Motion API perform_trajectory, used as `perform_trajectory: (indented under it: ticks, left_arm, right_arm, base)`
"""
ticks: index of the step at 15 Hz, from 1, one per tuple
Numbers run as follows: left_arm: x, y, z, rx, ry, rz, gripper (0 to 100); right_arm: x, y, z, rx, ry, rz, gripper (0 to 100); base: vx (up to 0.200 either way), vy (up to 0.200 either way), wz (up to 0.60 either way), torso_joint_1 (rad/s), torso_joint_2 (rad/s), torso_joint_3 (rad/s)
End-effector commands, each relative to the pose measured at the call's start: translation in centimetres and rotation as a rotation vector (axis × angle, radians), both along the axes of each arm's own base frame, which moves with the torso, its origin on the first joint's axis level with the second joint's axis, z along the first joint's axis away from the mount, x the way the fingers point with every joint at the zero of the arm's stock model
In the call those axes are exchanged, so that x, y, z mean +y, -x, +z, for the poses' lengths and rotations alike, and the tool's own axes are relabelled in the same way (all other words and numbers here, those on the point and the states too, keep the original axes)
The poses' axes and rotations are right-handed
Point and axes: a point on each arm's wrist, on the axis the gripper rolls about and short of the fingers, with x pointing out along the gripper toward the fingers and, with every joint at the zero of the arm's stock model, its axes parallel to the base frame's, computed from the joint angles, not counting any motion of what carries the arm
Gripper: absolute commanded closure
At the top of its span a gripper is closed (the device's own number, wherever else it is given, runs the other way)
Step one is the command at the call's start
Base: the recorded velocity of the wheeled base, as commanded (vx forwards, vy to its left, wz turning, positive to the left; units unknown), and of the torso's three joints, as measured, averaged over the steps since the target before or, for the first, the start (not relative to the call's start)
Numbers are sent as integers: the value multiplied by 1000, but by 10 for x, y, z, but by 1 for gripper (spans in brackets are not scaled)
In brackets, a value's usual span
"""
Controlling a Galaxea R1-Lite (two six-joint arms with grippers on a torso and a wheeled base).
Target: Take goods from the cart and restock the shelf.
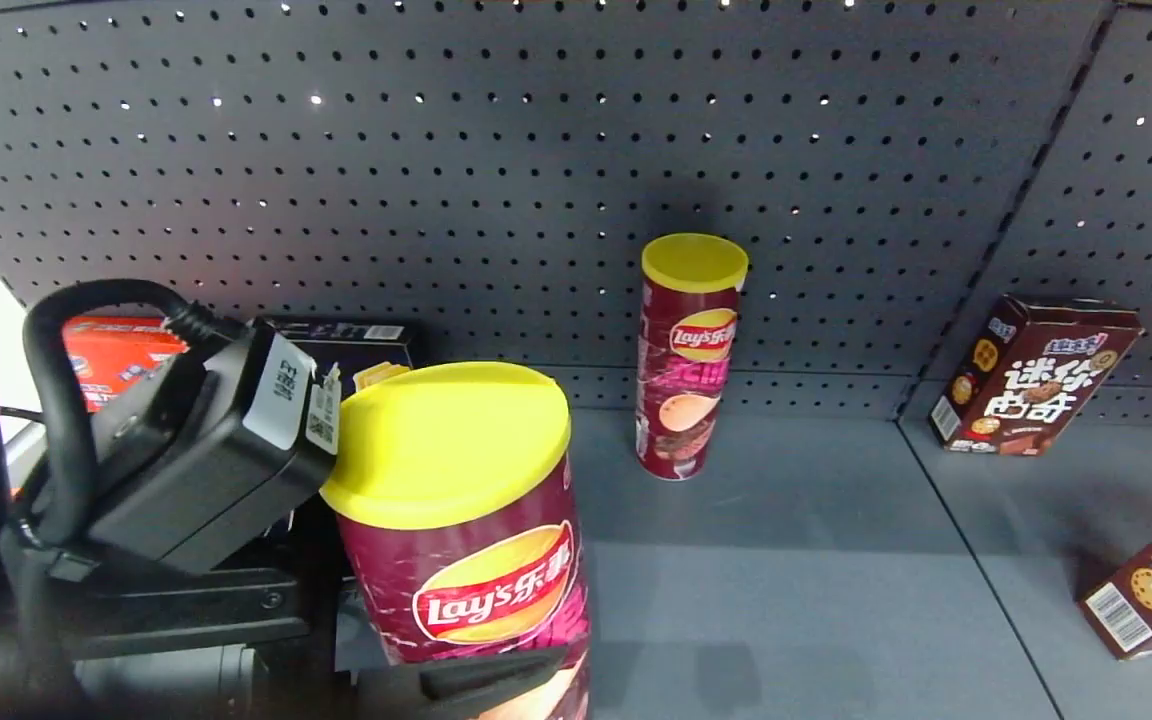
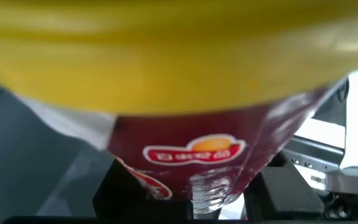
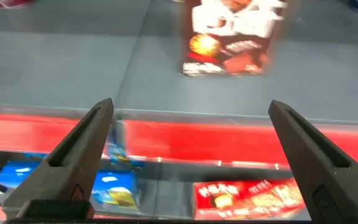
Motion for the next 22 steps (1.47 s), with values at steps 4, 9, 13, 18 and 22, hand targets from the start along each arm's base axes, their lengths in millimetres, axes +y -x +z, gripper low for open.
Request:
perform_trajectory:
  ticks: [4,9,13,18,22]
  left_arm:
    - [2,0,0,-2,2,9,100]
    - [4,1,-3,3,-4,10,100]
    - [7,5,-9,15,-16,10,100]
    - [9,6,-10,18,-16,14,100]
    - [13,9,-12,18,-18,18,100]
  right_arm:
    - [0,0,0,0,0,0,0]
    - [0,0,0,2,0,0,0]
    - [0,0,0,2,2,0,0]
    - [0,0,0,0,0,0,0]
    - [0,0,0,2,2,-9,0]
  base:
    - [0,0,0,0,0,0]
    - [0,0,0,0,0,0]
    - [0,0,-150,1,1,1]
    - [0,0,-120,-1,0,1]
    - [0,0,0,0,0,0]
